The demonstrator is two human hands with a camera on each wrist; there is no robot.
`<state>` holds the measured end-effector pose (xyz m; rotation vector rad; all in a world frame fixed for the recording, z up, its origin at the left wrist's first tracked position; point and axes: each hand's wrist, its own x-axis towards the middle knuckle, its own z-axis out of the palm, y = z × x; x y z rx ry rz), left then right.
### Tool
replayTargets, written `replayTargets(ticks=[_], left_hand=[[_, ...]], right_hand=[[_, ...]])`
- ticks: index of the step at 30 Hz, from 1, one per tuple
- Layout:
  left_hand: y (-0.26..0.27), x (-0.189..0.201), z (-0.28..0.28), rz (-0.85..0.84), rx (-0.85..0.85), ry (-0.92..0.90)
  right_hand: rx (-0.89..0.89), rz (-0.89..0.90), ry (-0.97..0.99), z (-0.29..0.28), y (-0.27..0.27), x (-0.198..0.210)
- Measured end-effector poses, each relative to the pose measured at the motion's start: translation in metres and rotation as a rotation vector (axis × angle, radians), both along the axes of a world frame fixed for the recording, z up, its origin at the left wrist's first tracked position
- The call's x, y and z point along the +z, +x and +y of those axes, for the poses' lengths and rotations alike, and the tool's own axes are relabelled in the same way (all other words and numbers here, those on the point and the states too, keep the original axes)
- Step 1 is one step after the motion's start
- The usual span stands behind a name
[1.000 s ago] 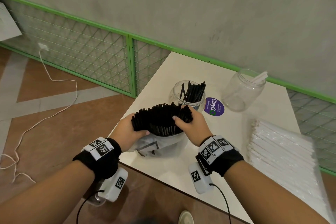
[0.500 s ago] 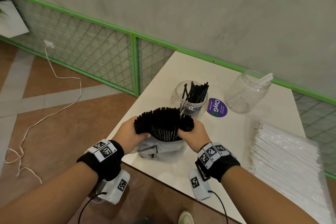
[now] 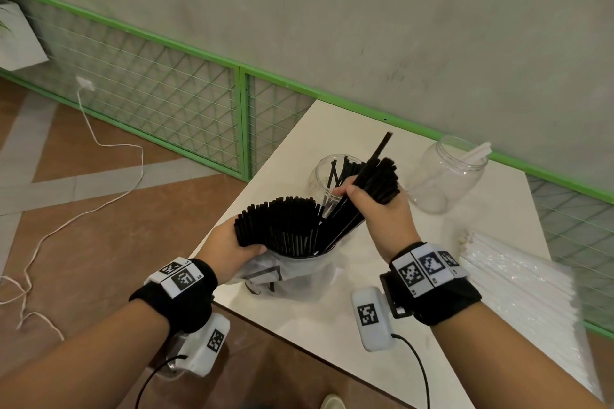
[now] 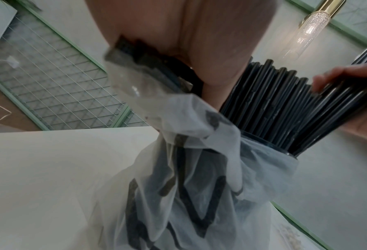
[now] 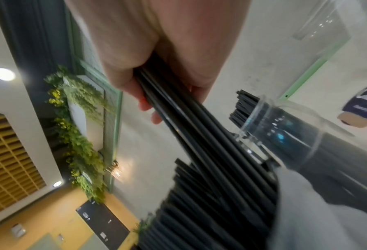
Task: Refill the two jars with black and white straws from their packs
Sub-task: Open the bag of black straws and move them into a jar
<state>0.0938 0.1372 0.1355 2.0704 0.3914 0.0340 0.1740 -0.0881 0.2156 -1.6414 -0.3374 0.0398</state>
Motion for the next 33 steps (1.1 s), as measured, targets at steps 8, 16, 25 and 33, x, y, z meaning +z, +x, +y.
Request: replayTargets(ticks=[8,16,25,33], left_hand=[[0.001,0.0,0.002,0.011,-0.001,-0.009],[0.003,-0.002,0.003,0.018,0.015,-0.005],[0.004,-0.002,0.004,0.035,0.024,0.026],[0.008,-0.007,0.007,0.044,0.046,0.024]], right_hand=[[0.03,-0.042,0.231,-0.015,0.019,0.06],[-0.098,-0.107,0.325,-0.023,0.046,0.087],[-0.156,-0.143,0.295,0.003,0.072,0.077],[-0.139,-0.034,0.461,-0.01,0.078,0.102]])
